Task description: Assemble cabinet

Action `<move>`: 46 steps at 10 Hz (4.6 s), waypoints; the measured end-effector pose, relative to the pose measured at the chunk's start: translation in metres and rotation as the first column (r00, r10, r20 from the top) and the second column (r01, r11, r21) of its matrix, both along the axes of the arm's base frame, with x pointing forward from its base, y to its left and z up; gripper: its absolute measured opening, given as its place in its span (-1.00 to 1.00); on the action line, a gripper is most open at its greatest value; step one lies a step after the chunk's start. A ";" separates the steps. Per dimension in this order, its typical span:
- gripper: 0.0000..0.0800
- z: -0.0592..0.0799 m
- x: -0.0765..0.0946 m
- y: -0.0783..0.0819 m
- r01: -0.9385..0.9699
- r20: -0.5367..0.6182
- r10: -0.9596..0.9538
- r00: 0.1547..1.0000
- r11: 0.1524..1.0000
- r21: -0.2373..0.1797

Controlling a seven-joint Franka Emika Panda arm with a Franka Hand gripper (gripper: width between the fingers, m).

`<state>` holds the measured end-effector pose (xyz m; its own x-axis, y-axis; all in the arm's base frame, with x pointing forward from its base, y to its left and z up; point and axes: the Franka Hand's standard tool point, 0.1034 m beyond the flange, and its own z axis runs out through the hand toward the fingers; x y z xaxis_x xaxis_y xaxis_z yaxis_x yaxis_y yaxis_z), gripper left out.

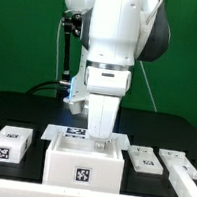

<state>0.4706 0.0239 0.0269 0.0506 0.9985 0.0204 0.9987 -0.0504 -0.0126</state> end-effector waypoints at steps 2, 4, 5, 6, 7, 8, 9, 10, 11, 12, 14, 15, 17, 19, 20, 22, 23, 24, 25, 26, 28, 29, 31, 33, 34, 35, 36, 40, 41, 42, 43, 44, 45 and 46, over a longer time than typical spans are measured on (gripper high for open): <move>-0.93 0.000 0.000 0.000 0.001 0.000 -0.001 1.000 1.000 0.000; -0.93 0.000 0.000 0.000 0.001 0.000 -0.001 1.000 1.000 0.000; -0.93 0.000 0.000 0.000 0.001 0.000 -0.001 1.000 1.000 0.000; -0.93 0.000 0.000 0.000 0.001 0.000 -0.001 1.000 1.000 0.000; -0.93 0.000 0.000 0.000 0.001 0.000 -0.001 1.000 1.000 0.000; -0.93 0.000 0.001 -0.001 -0.004 -0.001 0.004 1.000 1.000 0.000; -0.93 0.000 0.013 -0.002 -0.027 0.001 0.027 1.000 1.000 0.000; -0.93 0.000 0.028 0.000 -0.050 0.008 0.050 0.999 0.999 0.002; -0.93 0.000 0.037 0.007 -0.064 0.018 0.064 0.998 0.998 0.006; -0.93 0.001 0.038 0.016 -0.071 0.021 0.071 0.997 0.997 0.011; -0.93 0.000 0.044 0.045 -0.084 0.035 0.083 0.996 0.996 0.030; -0.93 0.001 0.051 0.055 -0.095 0.033 0.094 0.995 0.995 0.035; -0.93 0.000 0.052 0.069 -0.120 0.019 0.120 0.993 0.992 0.035; -0.93 0.000 0.051 0.066 -0.106 0.017 0.105 0.994 0.994 0.035; -0.93 0.000 0.051 0.066 -0.105 0.017 0.104 0.994 0.994 0.035; -0.93 0.001 0.052 0.067 -0.112 0.020 0.112 0.994 0.993 0.037; -0.93 0.000 0.052 0.073 -0.114 0.023 0.113 0.993 0.993 0.041; -0.93 0.000 0.052 0.080 -0.110 0.024 0.109 0.994 0.993 0.046; -0.93 0.001 0.053 0.087 -0.113 0.025 0.112 0.993 0.992 0.052; -0.93 0.001 0.052 0.095 -0.109 0.023 0.108 0.994 0.992 0.057; -0.93 0.001 0.052 0.102 -0.101 0.018 0.100 0.995 0.993 0.062; -0.93 0.001 0.052 0.103 -0.087 0.014 0.086 0.996 0.994 0.060; -0.93 0.001 0.052 0.101 -0.084 0.012 0.083 0.996 0.995 0.060; -0.72 0.001 0.052 0.100 -0.082 0.012 0.082 0.997 0.995 0.060; -0.21 0.001 0.052 0.100 -0.081 0.012 0.081 0.997 0.995 0.060; 0.27 0.001 0.052 0.100 -0.081 0.012 0.081 0.997 0.995 0.060; 0.27 0.001 0.052 0.100 -0.081 0.012 0.080 0.997 0.995 0.060; 0.60 0.000 0.052 0.099 -0.080 0.012 0.080 0.997 0.995 0.059; 0.62 0.000 0.052 0.099 -0.080 0.012 0.080 0.997 0.995 0.059; 0.62 0.000 0.052 0.099 -0.080 0.012 0.080 0.997 0.995 0.059; 0.62 0.001 0.052 0.099 -0.081 0.013 0.081 0.997 0.995 0.059; 0.62 0.014 0.052 0.099 -0.088 0.024 0.087 0.996 0.995 0.051; 0.62 0.033 0.049 0.096 -0.092 0.039 0.090 0.995 0.995 0.038; 0.62 0.049 0.046 0.095 -0.093 0.058 0.091 0.994 0.995 0.029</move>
Offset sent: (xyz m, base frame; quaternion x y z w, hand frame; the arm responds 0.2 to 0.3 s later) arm 0.0000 0.0000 0.0000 0.0000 0.0000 0.0000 1.0000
